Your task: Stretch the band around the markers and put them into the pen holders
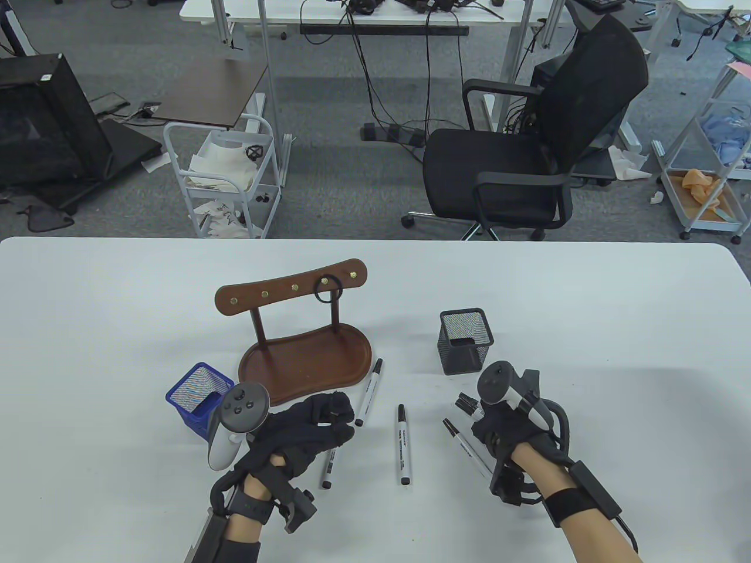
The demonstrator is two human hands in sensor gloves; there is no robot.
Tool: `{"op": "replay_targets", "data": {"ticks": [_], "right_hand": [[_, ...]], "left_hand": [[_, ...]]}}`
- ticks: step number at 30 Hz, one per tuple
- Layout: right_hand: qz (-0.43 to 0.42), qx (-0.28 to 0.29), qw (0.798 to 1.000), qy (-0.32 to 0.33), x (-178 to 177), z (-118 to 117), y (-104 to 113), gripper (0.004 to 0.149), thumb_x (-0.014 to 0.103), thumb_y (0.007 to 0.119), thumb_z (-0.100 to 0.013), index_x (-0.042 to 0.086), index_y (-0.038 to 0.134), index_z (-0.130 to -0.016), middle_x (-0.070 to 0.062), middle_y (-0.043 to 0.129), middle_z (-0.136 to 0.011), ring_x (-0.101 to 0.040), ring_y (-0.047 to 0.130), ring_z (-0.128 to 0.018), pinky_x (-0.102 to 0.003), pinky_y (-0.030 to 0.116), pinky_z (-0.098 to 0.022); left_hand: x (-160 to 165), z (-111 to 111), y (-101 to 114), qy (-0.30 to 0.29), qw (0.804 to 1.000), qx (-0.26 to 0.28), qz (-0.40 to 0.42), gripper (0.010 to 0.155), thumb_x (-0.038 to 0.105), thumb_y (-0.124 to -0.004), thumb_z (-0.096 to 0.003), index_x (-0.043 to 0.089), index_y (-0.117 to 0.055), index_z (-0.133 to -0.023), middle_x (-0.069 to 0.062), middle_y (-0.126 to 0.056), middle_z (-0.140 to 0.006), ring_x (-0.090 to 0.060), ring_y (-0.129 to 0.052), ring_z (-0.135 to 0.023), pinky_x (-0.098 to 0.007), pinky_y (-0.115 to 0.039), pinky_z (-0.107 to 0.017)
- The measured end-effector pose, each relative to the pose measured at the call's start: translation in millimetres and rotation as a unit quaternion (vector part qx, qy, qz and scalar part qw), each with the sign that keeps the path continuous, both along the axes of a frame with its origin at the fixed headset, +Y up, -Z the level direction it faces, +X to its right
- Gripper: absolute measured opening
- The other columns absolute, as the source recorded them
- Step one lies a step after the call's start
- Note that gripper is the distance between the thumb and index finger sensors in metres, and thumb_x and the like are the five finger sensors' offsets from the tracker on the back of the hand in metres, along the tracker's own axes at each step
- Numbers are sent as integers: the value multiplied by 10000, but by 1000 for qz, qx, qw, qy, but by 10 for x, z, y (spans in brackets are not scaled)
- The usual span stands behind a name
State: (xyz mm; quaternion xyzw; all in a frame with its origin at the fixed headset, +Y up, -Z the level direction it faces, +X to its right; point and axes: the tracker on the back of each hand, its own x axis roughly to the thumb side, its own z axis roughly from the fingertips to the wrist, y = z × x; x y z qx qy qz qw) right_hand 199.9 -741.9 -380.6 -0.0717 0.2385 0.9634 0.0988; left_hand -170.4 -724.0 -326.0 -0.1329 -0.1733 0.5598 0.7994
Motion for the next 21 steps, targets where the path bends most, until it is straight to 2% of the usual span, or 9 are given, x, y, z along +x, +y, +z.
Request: {"op": "replay_targets", "data": {"ticks": [7,14,18,21], "right_hand": [[-38,-14,999,-3,51,44,107,459,359,803,-528,188,637,-920,-55,712,-883,-266,846,-659,-520,746,-575],[-84,-40,996,4,50,115,161,446,356,801,-531,199,636,-914,-104,666,-1025,-335,813,-813,-581,697,-650],[-107,-46,993,5,42,145,181,439,346,804,-531,199,632,-908,-114,715,-1048,-359,854,-845,-606,707,-653],[-106,-32,994,7,10,187,205,436,344,814,-525,196,644,-898,-122,816,-994,-360,930,-807,-595,751,-629]], "left_hand": [[-2,1,3,-1,1000,2,2,668,363,-918,-518,72,-655,-1059,-177,-838,-1039,-520,-645,-1028,-775,-423,-726],[-5,6,3,0,1000,1,3,668,362,-918,-517,71,-657,-1059,-175,-839,-1039,-520,-644,-1029,-773,-424,-727],[-10,6,6,1,1000,2,4,673,362,-918,-517,71,-650,-1063,-174,-833,-1045,-520,-642,-1030,-774,-425,-726],[-14,4,7,1,1000,3,6,673,363,-917,-517,74,-649,-1063,-174,-833,-1045,-518,-642,-1031,-773,-425,-727]]}}
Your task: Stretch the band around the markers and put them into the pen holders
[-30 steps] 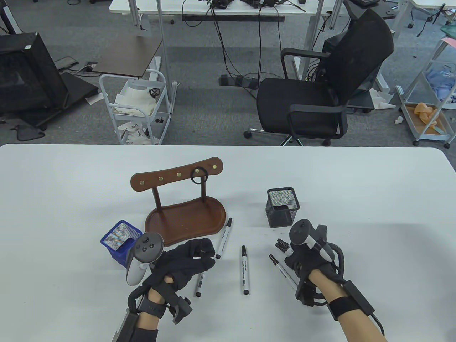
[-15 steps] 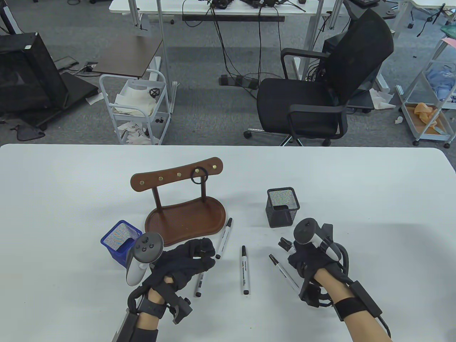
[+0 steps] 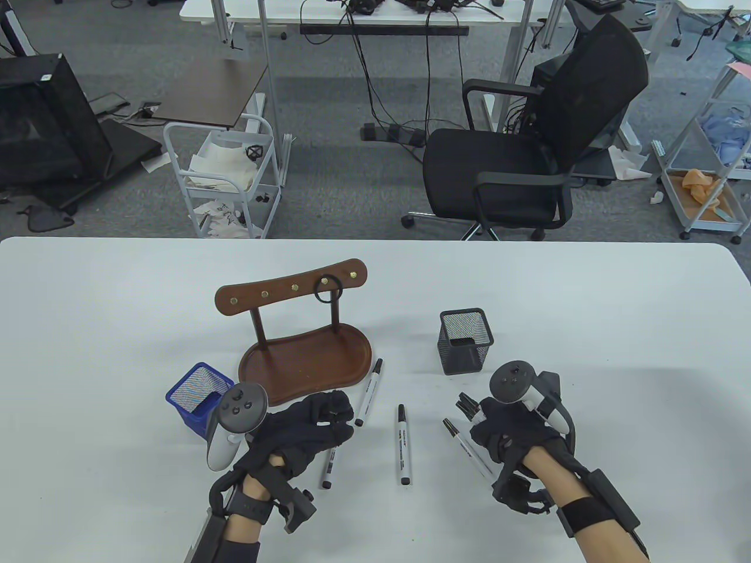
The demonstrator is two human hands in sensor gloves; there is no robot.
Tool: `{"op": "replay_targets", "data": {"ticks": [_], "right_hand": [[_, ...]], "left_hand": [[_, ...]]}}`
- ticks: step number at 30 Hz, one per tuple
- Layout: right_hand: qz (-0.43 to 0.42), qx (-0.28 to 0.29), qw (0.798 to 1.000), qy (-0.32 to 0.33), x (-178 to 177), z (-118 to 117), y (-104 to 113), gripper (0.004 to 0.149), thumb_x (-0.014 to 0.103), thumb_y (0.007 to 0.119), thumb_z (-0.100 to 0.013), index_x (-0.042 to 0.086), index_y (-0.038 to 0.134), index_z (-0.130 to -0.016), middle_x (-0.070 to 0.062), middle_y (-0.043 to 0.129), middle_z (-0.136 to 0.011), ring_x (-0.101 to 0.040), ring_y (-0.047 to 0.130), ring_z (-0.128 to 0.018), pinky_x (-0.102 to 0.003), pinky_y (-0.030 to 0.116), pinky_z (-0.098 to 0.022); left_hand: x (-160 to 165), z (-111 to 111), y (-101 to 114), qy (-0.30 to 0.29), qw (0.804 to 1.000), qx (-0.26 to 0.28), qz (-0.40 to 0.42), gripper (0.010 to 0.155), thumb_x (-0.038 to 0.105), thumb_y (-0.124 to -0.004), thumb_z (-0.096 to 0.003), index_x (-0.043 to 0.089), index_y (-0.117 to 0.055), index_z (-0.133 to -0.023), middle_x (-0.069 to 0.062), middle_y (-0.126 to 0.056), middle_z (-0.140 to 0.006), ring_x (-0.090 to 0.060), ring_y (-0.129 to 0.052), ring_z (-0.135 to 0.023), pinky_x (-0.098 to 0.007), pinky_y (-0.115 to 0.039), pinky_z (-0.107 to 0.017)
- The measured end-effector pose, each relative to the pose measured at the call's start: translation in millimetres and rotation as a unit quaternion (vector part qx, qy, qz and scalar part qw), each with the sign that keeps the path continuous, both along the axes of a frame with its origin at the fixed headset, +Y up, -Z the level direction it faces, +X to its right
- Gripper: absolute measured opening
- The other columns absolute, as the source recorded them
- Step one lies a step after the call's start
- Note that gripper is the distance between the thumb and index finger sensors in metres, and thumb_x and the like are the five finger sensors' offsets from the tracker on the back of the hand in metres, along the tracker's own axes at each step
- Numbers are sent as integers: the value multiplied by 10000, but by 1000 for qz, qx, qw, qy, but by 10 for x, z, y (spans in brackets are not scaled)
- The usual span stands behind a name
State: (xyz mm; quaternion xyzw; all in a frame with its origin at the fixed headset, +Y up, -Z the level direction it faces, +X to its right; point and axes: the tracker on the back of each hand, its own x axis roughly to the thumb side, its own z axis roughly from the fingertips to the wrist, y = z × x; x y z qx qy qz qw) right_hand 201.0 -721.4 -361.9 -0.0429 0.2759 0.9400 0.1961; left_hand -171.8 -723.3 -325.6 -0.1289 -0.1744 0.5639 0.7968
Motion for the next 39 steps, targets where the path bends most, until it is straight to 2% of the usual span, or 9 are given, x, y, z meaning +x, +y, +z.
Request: {"op": "replay_targets", "data": {"ticks": [5,8,12,19,27,32,39], "right_hand": [[-8,5,1000,2,-73,72,12,429,348,821,-521,204,648,-886,-83,891,-899,-320,985,-729,-573,798,-596],[-6,6,1000,-5,-123,113,-4,439,314,830,-525,224,611,-895,-45,862,-870,-276,954,-680,-556,812,-585],[17,7,1000,-6,-164,139,-30,472,299,830,-537,246,586,-937,-40,823,-892,-281,914,-701,-557,791,-595],[82,27,996,2,-245,183,-117,554,349,838,-515,235,579,-991,-37,768,-922,-274,875,-719,-545,760,-616],[126,29,992,-1,-319,207,-238,574,369,845,-505,211,597,-999,-44,734,-942,-272,863,-724,-542,759,-614],[141,50,989,-3,-351,238,-279,570,376,851,-505,202,607,-990,-39,732,-925,-263,856,-699,-536,762,-608],[143,47,989,-12,-369,233,-281,538,372,841,-517,195,619,-975,-44,727,-919,-274,847,-697,-540,755,-609]], "left_hand": [[2,3,-2,0,1000,-1,0,678,360,-918,-517,70,-644,-1066,-175,-827,-1050,-519,-642,-1031,-773,-424,-727],[-2,3,1,0,1000,0,0,680,360,-918,-517,71,-640,-1067,-174,-823,-1053,-521,-638,-1032,-773,-423,-727],[-2,2,2,-1,1000,1,1,681,357,-917,-518,68,-638,-1068,-175,-823,-1053,-523,-634,-1032,-774,-423,-726],[-1,0,5,-2,1000,2,1,681,359,-918,-517,71,-639,-1068,-174,-821,-1056,-520,-635,-1034,-774,-422,-727],[-1,2,3,-2,1000,3,-1,680,358,-917,-518,71,-639,-1068,-176,-821,-1055,-521,-633,-1034,-773,-421,-727],[-3,0,3,-1,1000,3,0,678,360,-916,-518,74,-640,-1068,-175,-822,-1054,-520,-633,-1035,-773,-420,-729],[8,-2,-2,0,1000,1,0,676,358,-916,-519,74,-641,-1067,-176,-822,-1054,-522,-632,-1034,-773,-419,-728]]}}
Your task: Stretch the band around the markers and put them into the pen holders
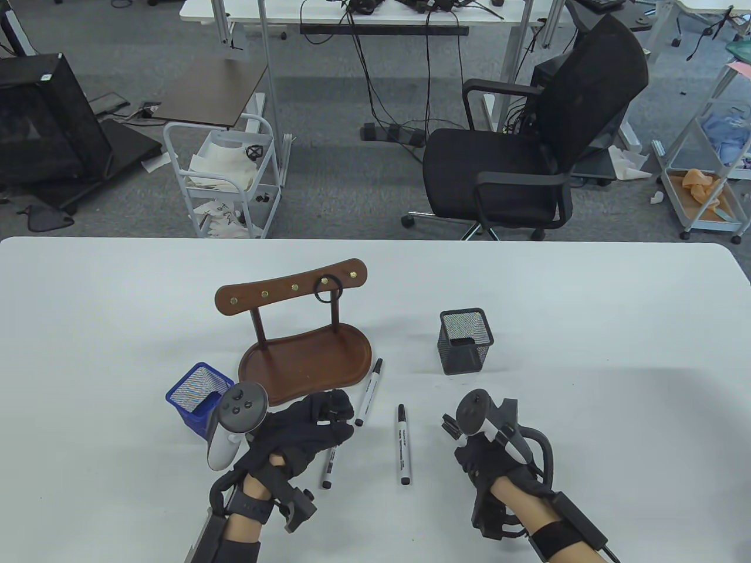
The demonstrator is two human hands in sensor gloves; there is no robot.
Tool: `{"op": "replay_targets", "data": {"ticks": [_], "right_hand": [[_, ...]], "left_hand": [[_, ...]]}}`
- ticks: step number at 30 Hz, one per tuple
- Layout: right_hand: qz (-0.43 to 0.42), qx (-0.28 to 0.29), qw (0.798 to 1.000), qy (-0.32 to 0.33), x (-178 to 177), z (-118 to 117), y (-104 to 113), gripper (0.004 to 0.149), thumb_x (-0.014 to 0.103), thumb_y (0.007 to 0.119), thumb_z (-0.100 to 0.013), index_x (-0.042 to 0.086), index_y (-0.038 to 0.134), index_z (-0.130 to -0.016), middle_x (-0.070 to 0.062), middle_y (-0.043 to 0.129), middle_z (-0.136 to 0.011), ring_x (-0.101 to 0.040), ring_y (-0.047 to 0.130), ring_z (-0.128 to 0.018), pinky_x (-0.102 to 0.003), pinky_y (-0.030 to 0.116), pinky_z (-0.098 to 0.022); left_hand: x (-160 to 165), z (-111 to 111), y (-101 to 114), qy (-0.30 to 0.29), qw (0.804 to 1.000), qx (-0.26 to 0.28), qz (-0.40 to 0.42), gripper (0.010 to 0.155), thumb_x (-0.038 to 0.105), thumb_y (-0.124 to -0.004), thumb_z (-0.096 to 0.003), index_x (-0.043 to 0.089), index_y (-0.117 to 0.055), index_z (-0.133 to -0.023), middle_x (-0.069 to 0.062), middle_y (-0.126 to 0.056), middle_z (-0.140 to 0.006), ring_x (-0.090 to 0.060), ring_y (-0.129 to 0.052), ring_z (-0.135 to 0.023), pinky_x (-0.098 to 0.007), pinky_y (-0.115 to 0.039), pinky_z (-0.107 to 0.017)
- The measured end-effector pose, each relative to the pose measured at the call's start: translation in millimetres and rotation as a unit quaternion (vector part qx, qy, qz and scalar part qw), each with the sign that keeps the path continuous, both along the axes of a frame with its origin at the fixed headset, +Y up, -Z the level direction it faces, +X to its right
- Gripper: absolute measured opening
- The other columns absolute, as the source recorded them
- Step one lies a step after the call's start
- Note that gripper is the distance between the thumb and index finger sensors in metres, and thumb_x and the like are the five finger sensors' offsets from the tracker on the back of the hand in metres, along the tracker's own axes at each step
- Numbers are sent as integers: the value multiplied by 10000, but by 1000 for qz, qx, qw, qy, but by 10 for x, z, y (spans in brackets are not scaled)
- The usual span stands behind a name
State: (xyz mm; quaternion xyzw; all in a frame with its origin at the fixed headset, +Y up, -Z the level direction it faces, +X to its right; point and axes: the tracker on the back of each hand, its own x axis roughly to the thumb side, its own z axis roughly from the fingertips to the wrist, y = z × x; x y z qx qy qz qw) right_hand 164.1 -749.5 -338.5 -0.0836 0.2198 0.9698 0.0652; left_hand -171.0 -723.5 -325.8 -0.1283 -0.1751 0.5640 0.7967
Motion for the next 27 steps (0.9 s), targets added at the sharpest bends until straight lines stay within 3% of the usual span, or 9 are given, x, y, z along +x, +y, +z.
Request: {"op": "replay_targets", "data": {"ticks": [10,17,27], "right_hand": [[11,-21,1000,2,-32,-114,13,509,359,861,-516,174,638,-934,-50,770,-861,-273,871,-665,-531,766,-586],[-14,-42,999,9,-12,-121,50,493,364,828,-528,162,621,-927,-62,752,-897,-299,865,-699,-536,759,-590],[-90,-68,993,34,-67,-144,331,480,350,814,-533,145,611,-916,-135,760,-987,-429,882,-838,-562,796,-583]], "left_hand": [[13,-15,-15,-3,1000,-5,-3,680,354,-915,-519,75,-630,-1070,-174,-811,-1060,-523,-625,-1037,-774,-416,-728],[24,-17,-27,-3,1000,-6,-5,681,355,-914,-520,77,-625,-1071,-173,-808,-1062,-523,-621,-1039,-773,-416,-729],[63,-11,-37,-8,1000,-6,-10,679,357,-912,-522,78,-626,-1071,-157,-810,-1062,-523,-620,-1039,-772,-415,-730]]}}
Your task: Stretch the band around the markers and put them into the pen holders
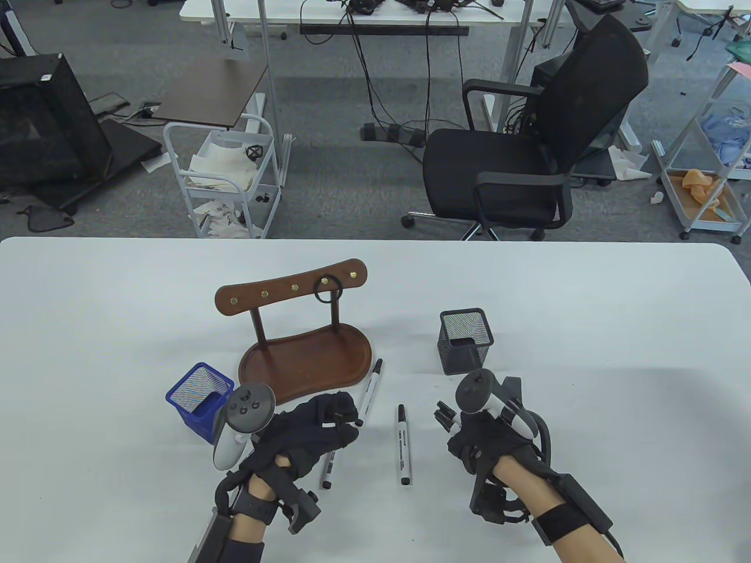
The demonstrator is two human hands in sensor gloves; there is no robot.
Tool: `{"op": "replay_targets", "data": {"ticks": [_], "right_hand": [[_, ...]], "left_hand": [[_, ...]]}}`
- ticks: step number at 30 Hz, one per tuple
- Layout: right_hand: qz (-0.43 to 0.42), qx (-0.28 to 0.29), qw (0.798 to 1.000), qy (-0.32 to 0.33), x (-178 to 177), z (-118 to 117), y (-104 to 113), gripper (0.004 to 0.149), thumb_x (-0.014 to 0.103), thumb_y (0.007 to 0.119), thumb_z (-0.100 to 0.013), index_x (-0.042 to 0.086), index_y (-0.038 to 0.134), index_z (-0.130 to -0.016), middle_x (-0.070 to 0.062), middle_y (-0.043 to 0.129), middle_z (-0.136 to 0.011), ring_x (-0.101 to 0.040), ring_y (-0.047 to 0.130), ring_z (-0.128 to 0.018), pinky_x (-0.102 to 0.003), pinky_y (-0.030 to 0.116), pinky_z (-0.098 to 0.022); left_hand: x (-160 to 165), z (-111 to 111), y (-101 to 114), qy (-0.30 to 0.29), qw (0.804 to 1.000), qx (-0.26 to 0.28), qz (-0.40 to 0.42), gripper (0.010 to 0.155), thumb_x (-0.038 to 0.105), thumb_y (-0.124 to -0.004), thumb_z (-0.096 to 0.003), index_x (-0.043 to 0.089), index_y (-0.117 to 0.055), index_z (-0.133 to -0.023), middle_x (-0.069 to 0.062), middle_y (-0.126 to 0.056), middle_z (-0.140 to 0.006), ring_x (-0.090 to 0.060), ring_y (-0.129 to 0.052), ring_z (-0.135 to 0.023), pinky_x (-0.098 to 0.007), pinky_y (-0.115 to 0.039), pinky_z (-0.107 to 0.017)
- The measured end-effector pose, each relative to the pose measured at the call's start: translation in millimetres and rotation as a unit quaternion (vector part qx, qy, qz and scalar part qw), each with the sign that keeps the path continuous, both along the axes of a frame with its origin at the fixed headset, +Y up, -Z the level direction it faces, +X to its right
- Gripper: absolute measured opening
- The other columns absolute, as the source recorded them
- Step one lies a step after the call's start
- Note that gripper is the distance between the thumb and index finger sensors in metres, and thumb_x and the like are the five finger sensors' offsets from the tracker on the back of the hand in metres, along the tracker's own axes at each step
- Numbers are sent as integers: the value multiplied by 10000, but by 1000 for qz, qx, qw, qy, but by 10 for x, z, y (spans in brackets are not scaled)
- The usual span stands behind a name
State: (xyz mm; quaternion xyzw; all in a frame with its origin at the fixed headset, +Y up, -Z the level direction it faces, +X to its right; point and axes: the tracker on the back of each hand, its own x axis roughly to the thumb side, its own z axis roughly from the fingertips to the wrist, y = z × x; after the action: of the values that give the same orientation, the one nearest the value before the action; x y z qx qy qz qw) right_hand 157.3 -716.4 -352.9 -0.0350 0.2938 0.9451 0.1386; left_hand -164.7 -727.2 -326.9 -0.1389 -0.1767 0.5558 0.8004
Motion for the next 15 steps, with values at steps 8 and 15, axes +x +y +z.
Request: {"op": "replay_targets", "data": {"ticks": [8,15], "right_hand": [[-73,-12,997,37,-174,-77,223,472,355,822,-529,143,630,-904,-136,860,-920,-421,933,-812,-563,823,-567],[-102,-1,992,67,-387,-149,353,463,363,844,-515,149,666,-884,-100,937,-825,-376,1006,-722,-533,862,-526]], "left_hand": [[8,-6,-3,0,1000,-1,-1,678,355,-911,-523,79,-624,-1073,-156,-807,-1065,-525,-618,-1041,-773,-413,-730],[23,-35,-25,-1,1000,-6,-8,675,358,-914,-521,85,-631,-1068,-154,-814,-1060,-524,-621,-1039,-772,-415,-731]]}}
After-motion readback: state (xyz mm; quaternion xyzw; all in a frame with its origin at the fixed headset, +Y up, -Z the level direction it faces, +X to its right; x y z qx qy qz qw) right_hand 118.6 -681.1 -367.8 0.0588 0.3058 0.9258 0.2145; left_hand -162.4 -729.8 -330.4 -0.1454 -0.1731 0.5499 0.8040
